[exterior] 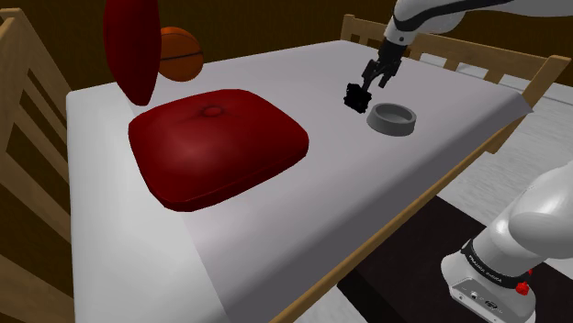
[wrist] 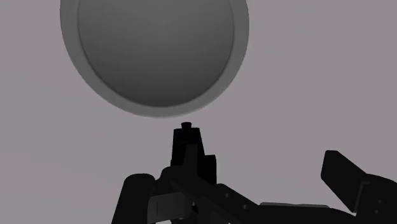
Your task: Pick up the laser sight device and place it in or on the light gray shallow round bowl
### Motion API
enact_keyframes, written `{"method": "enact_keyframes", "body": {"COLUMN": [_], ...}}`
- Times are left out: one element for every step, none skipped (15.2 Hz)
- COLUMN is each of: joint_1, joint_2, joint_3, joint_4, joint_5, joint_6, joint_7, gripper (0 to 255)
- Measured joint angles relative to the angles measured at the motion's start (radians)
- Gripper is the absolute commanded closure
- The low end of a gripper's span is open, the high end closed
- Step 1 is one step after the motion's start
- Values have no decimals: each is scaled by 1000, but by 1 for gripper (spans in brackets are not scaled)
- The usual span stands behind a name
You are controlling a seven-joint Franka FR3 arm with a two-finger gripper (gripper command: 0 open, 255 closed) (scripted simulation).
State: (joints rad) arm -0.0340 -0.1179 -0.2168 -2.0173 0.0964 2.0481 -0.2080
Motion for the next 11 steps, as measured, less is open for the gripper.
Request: {"method": "enact_keyframes", "body": {"joint_1": [-2, -6, -11, -15, -19, -25, -28, -31, -32, -34, -33], "joint_2": [29, 69, 110, 154, 192, 233, 257, 274, 282, 291, 299], "joint_3": [-6, -14, -21, -25, -27, -30, -31, -31, -31, -31, -30], "joint_4": [21, 56, 83, 126, 164, 205, 228, 241, 239, 240, 239], "joint_5": [8, 20, 33, 46, 57, 70, 78, 83, 86, 90, 93], "joint_6": [10, 16, 29, 31, 32, 33, 34, 38, 48, 56, 65], "joint_7": [-16, -36, -59, -74, -88, -104, -113, -121, -124, -129, -129], "gripper": [0, 0, 0, 0, 0, 0, 0, 0, 0, 0, 0]}}
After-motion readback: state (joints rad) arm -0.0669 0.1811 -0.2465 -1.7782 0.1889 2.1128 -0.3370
